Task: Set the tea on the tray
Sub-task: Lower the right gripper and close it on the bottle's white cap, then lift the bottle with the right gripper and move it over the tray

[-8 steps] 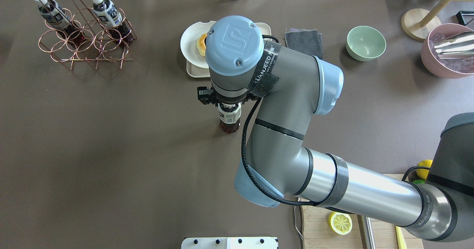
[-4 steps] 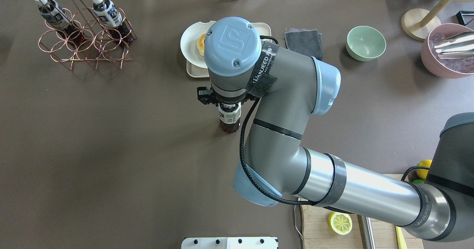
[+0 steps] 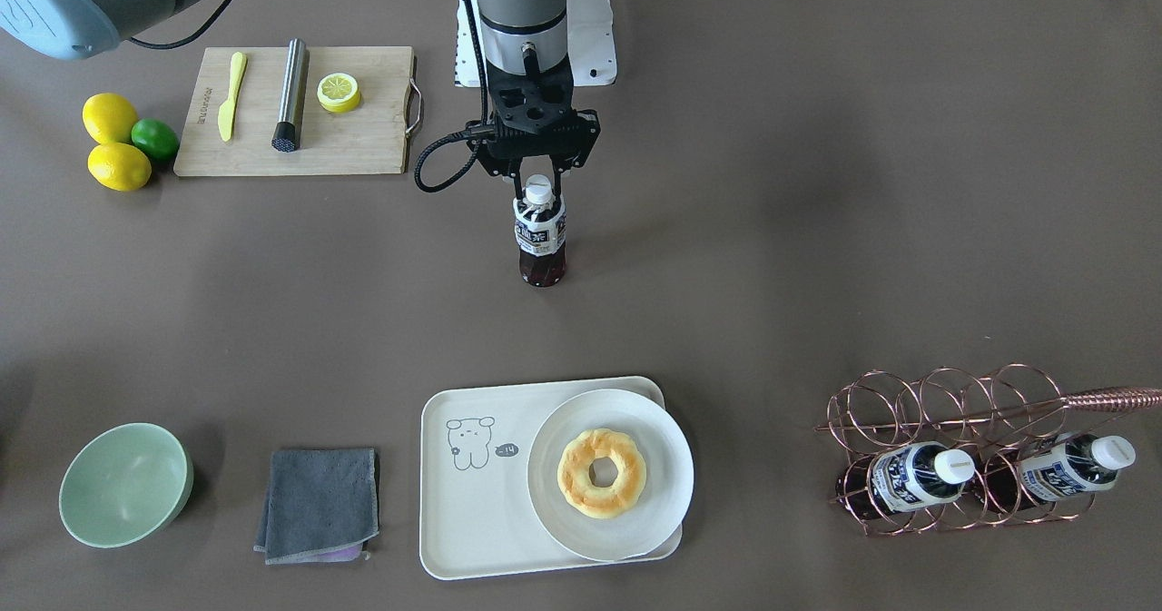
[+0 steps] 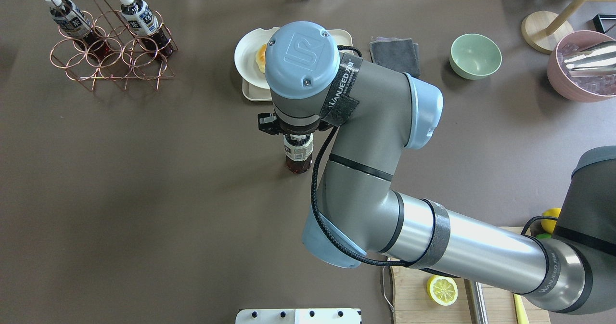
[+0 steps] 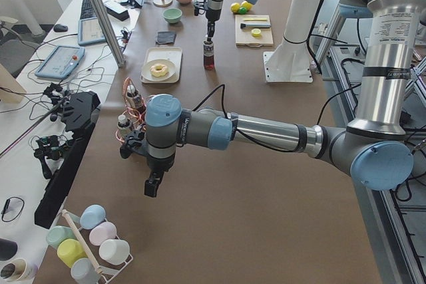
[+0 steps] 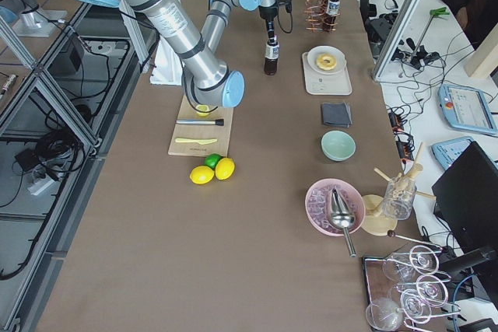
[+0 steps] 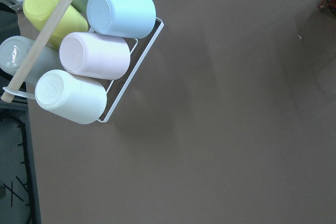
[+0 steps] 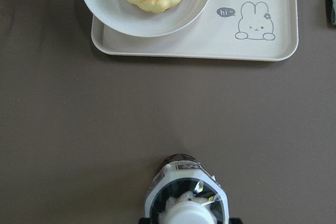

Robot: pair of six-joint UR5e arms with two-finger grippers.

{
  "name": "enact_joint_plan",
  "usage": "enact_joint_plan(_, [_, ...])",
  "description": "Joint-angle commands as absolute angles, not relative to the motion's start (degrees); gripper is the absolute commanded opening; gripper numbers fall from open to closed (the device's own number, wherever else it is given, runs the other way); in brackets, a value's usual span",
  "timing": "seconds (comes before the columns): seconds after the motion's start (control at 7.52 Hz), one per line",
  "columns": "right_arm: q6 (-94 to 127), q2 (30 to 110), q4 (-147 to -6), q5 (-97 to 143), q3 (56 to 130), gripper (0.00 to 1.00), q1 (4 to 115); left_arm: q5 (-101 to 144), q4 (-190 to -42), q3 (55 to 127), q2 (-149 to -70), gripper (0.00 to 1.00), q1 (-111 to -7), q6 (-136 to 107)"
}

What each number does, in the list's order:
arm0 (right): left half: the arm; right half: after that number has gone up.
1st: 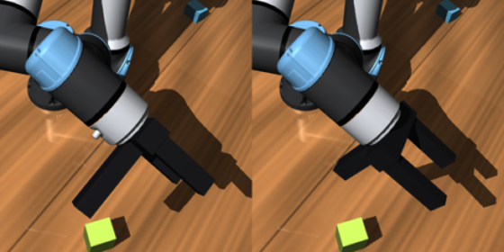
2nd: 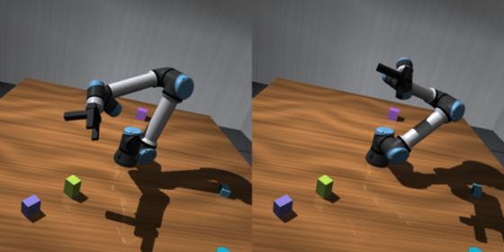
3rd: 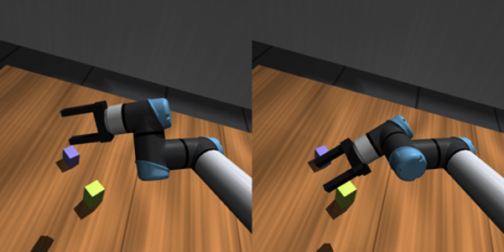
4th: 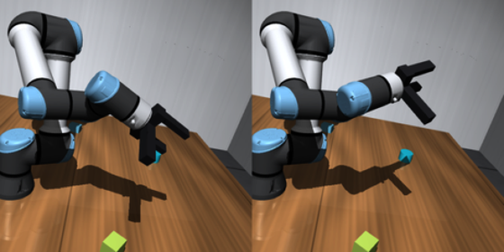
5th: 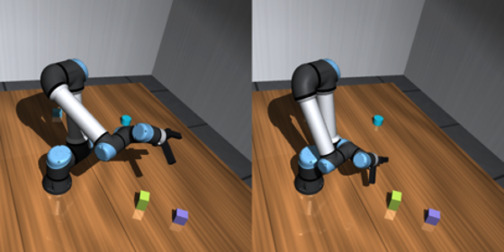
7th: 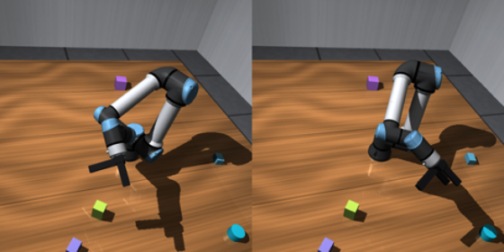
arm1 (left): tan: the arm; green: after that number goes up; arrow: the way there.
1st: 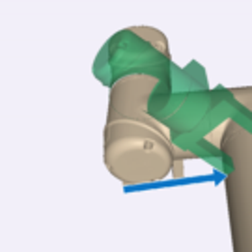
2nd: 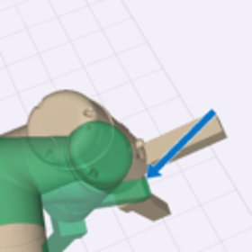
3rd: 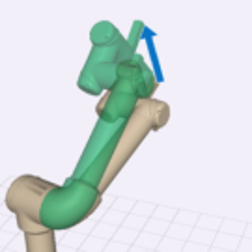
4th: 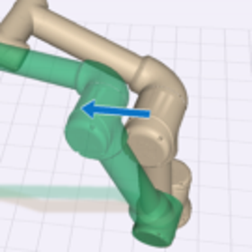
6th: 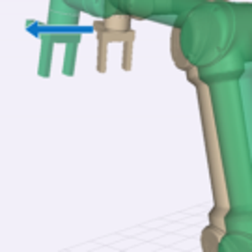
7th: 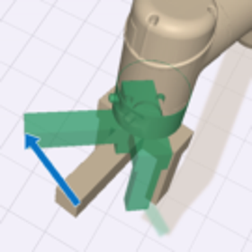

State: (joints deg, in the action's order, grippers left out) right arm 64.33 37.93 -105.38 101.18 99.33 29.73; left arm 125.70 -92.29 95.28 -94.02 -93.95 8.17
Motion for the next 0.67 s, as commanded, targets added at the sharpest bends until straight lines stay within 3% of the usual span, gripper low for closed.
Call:
enact_joint_plan(0.0, [64.2,37.0,-105.6,101.5,99.7,0.00,30.1,125.7,-92.3,95.1,-94.0,0.98,-94.0,8.2])
enact_joint_plan(0.53, [63.3,32.0,-111.9,105.4,99.1,0.00,36.4,125.8,-92.4,94.7,-94.3,0.98,-94.0,8.2])
